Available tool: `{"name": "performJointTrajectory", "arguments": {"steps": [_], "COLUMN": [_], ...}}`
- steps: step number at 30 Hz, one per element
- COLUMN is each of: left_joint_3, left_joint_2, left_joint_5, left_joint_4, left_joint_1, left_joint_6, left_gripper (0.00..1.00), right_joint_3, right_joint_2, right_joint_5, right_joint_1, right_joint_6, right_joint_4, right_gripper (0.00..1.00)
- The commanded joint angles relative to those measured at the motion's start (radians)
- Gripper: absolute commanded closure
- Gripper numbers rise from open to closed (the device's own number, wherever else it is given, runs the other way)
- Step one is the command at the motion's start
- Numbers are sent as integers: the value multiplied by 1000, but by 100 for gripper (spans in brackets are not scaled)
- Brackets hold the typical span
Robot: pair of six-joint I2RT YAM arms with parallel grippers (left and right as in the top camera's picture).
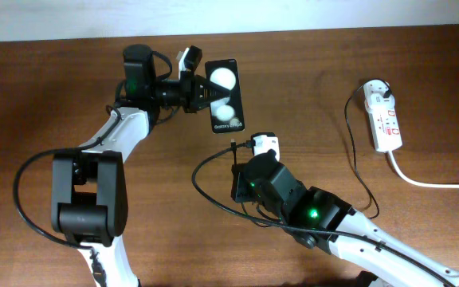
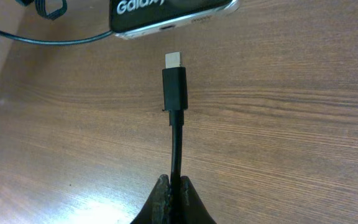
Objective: Plug charger to phone and switch on socket
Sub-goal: 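Insert the cable plug into the phone's bottom port with the right gripper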
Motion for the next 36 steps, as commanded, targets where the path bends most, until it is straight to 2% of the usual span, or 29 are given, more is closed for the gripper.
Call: {"name": "performJointTrajectory", "arguments": {"steps": [1, 8, 29, 36], "left_joint_3": [16, 16, 16, 16], "left_joint_2": [-7, -7, -7, -7], "left_joint_5": [47, 43, 64, 74], "left_joint_4": [8, 0, 1, 2], "left_joint_1": [6, -4, -27, -25], "left_joint_6": [16, -32, -33, 25], "left_gripper": [100, 100, 100, 100], "right_joint_3": [-3, -3, -3, -3], "right_joint_2": [2, 15, 39, 39], "right_joint_5": [33, 39, 33, 80], "right_joint_1": [4, 4, 3, 4], "right_joint_6": [1, 1, 1, -7], "right_joint_4": [21, 38, 74, 59], "right_gripper": [96, 96, 96, 96]}}
